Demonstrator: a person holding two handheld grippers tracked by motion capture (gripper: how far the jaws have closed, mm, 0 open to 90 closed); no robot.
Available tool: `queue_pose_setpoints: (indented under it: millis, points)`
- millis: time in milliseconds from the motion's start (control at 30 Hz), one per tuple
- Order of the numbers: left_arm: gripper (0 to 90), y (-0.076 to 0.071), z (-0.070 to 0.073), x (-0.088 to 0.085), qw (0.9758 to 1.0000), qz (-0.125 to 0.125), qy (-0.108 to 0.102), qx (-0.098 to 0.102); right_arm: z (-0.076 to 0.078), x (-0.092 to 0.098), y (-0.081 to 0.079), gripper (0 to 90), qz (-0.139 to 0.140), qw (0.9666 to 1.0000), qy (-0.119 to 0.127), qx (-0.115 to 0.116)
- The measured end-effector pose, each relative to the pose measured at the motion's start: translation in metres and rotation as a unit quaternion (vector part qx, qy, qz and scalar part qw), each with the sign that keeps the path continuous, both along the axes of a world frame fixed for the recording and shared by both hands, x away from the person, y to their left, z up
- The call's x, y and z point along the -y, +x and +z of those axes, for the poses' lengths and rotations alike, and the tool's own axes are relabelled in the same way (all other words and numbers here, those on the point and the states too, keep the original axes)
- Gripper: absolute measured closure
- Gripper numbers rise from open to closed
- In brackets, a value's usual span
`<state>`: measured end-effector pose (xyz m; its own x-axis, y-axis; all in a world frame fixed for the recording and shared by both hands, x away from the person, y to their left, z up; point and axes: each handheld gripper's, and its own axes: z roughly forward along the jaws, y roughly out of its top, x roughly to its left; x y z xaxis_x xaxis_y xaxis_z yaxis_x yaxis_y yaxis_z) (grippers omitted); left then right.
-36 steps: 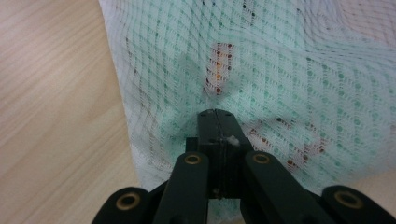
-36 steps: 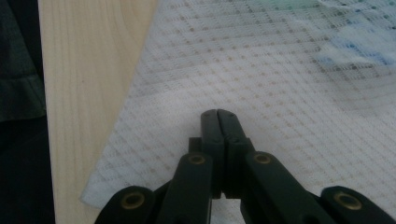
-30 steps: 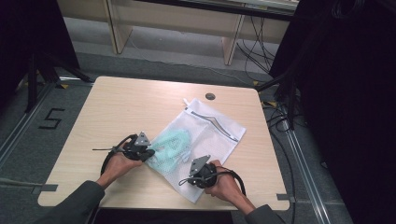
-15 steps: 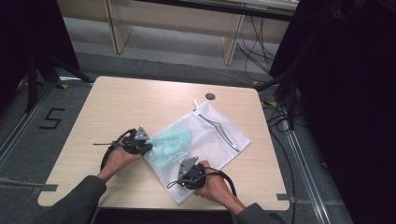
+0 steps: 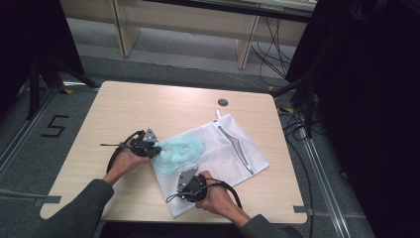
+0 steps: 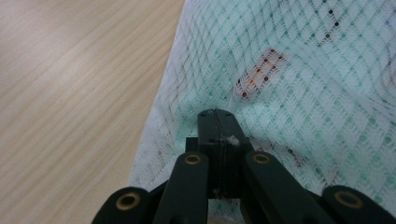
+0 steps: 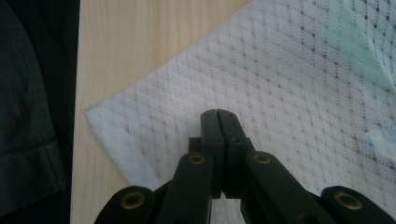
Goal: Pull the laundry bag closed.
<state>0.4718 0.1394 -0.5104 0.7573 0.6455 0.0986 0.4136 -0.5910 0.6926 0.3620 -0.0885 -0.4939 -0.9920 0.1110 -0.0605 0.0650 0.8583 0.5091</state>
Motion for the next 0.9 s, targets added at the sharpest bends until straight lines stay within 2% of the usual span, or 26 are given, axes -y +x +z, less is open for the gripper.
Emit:
queue_pose_setpoints:
  millis: [33,200,233,300,333,433,467,500,533,567,733,767,833,867,900]
  points:
    - [89.4,0.000,0.000,0.001,1.0000,0.006,-0.002,0.000,0.000,-0.002,-0.001,90.0,-0.006,1.0000,0.001,-0.003]
    - [89.4,0.003,-0.001,0.002,1.0000,0.008,-0.003,0.004,-0.001,-0.008,-0.001,90.0,0.008,1.0000,0.003,0.002]
    - [89.4,0.003,-0.001,0.002,1.0000,0.006,-0.004,0.003,-0.001,-0.009,-0.003,90.0,-0.002,1.0000,0.004,-0.004]
    - [89.4,0.005,-0.001,0.003,1.0000,0.006,0.000,0.005,-0.001,-0.011,0.000,90.0,0.015,0.9998,0.003,0.009]
    - [89.4,0.006,-0.001,0.003,0.9999,0.010,0.001,0.008,-0.001,-0.011,-0.001,90.0,0.008,0.9999,0.007,0.004]
    - [89.4,0.008,-0.001,0.004,0.9999,0.010,-0.002,0.005,-0.001,-0.014,0.000,90.0,0.011,0.9999,0.005,0.006]
    - [89.4,0.008,-0.001,0.004,0.9999,0.010,-0.001,0.004,-0.003,-0.015,-0.002,90.0,-0.001,0.9999,0.014,0.001]
    - [89.4,0.008,-0.001,0.004,0.9999,0.010,-0.001,0.004,-0.003,-0.015,-0.002,90.0,-0.001,0.9999,0.014,0.001]
    - [89.4,0.008,-0.001,0.004,0.9999,0.009,-0.001,0.005,-0.002,-0.018,0.000,90.0,0.012,0.9999,0.008,0.009]
    - [89.4,0.009,-0.001,0.004,0.9999,0.009,-0.001,0.006,-0.002,-0.018,-0.002,90.0,0.002,1.0000,0.008,0.002]
    - [88.9,0.007,0.003,0.004,0.9999,0.011,0.000,0.010,0.002,-0.018,0.002,90.0,0.021,0.9997,0.013,0.009]
    - [88.9,0.005,0.009,0.002,0.9997,0.011,0.005,0.019,0.008,-0.010,0.003,90.0,-0.001,0.9996,0.028,-0.002]
    - [89.1,0.004,0.012,0.002,0.9997,0.012,-0.002,0.022,0.013,-0.006,0.005,90.0,-0.008,0.9996,0.026,0.001]
    - [89.1,0.001,0.018,0.001,0.9996,0.009,-0.003,0.028,0.017,0.001,0.010,90.0,-0.009,0.9993,0.033,0.011]
    - [89.3,-0.006,0.022,0.003,0.9989,0.015,-0.032,0.032,0.025,0.019,0.018,90.0,-0.032,0.9984,0.039,0.024]
